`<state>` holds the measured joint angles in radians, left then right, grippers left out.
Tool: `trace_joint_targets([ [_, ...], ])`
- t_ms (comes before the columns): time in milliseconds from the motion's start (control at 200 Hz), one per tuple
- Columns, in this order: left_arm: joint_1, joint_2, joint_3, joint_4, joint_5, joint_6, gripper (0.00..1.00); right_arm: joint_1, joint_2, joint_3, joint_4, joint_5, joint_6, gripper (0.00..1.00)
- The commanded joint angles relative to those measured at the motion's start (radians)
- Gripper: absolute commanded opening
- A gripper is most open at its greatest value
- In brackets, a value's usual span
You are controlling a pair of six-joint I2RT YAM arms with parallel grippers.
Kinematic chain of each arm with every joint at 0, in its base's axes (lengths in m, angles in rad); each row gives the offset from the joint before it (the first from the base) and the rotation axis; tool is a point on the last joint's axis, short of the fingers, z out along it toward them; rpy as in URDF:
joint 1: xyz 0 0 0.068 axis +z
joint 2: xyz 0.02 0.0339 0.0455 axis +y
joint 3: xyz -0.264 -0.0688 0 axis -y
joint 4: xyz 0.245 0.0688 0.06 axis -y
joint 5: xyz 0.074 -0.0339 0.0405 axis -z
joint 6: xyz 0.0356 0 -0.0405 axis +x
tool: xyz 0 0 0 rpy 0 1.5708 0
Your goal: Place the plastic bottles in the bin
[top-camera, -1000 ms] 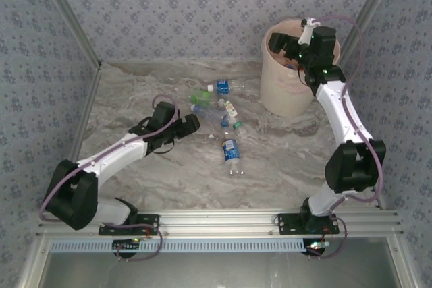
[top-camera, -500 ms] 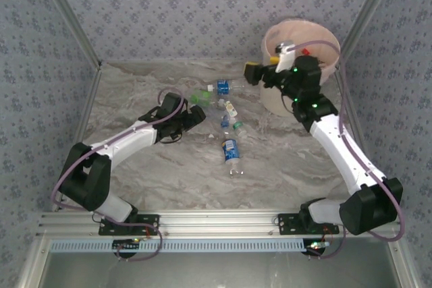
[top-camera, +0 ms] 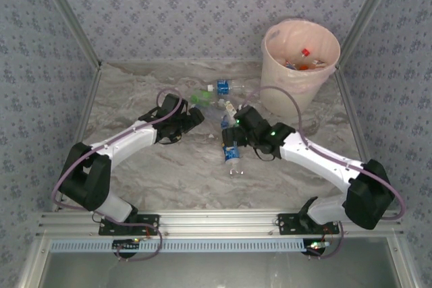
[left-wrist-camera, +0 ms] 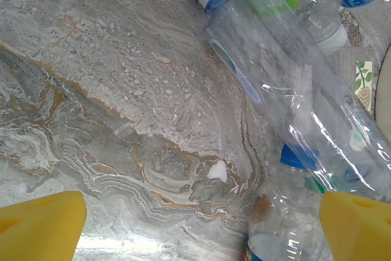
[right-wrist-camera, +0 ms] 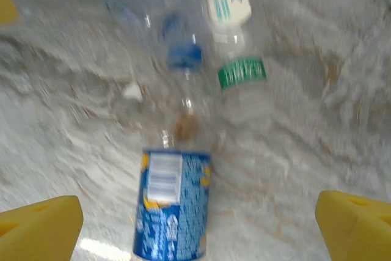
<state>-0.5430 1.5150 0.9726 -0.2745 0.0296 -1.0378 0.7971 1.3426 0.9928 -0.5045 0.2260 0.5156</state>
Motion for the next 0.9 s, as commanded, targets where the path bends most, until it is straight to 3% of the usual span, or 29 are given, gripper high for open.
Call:
trace_joint_targets([
  [0, 0.007, -0.006, -0.016, -0.022, -0.007, -0.016, 0.98, 0.043, 0.003, -0.040, -0.075, 0.045, 0.117, 1.00],
  [155, 0.008, -0.013, -0.027, -0.015, 0.000, -0.012, 0.98, 0.094, 0.054, -0.113, 0.054, -0.019, 0.158, 1.00],
  [415, 0.005, -0.029, -0.036, -0.027, 0.023, 0.003, 0.98, 0.118, 0.240, -0.029, 0.118, 0.056, 0.201, 0.98],
  [595, 0.004, -0.060, -0.061, -0.040, 0.012, -0.012, 0.98, 0.112, 0.337, 0.001, 0.147, 0.118, 0.163, 0.86],
  [744, -0.007, -0.091, -0.043, -0.126, 0.011, -0.013, 0.98, 0.111, 0.377, -0.007, 0.193, 0.171, 0.139, 0.84],
  [894, -0.013, -0.151, -0.046, -0.209, -0.033, 0.002, 0.98, 0.108, 0.379, -0.050, 0.254, 0.155, 0.122, 0.75],
])
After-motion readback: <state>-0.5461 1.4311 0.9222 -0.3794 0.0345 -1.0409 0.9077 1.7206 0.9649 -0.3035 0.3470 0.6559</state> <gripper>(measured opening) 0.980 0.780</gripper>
